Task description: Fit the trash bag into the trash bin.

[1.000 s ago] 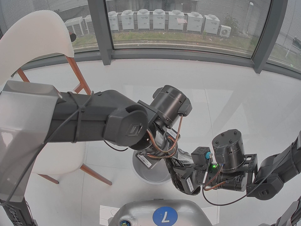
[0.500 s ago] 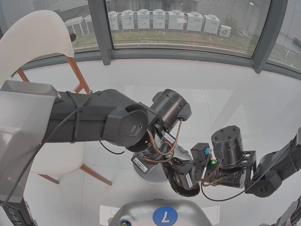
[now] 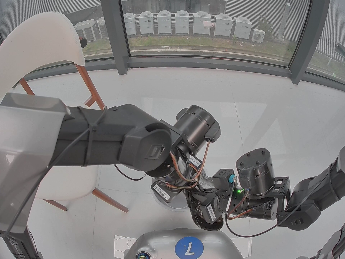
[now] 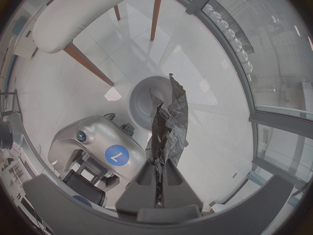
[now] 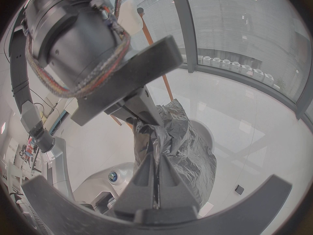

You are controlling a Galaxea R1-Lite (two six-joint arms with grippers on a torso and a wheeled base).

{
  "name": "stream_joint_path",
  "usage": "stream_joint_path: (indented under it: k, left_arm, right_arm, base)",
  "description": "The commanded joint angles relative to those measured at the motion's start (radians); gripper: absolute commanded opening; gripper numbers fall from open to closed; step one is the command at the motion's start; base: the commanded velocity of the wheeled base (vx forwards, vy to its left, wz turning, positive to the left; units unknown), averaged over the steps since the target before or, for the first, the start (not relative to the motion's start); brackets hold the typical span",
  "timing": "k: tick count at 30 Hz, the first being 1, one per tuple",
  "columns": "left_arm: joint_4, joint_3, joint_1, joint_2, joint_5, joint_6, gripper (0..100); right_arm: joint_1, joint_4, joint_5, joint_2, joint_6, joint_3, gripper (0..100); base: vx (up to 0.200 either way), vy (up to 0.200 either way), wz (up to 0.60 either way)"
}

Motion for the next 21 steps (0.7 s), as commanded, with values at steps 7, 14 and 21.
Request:
stream_joint_path:
  k: [7,14,21]
  left_arm:
    - [-0.002,0.022,0.006,0.005,-0.002,0.012,100]
    - [0.001,0.025,0.01,0.033,0.113,-0.023,100]
    - [0.001,0.023,0.041,0.005,0.115,-0.026,100]
  right_arm:
    - [0.004,-0.002,0.002,0.036,0.003,-0.035,0]
    - [0.005,-0.002,0.016,0.038,0.003,-0.03,0]
    - [0.005,-0.002,0.02,0.048,0.003,-0.03,0]
  base:
    - [0.0,0.0,0.0]
    - [0.0,0.0,0.0]
    - [0.0,0.0,0.0]
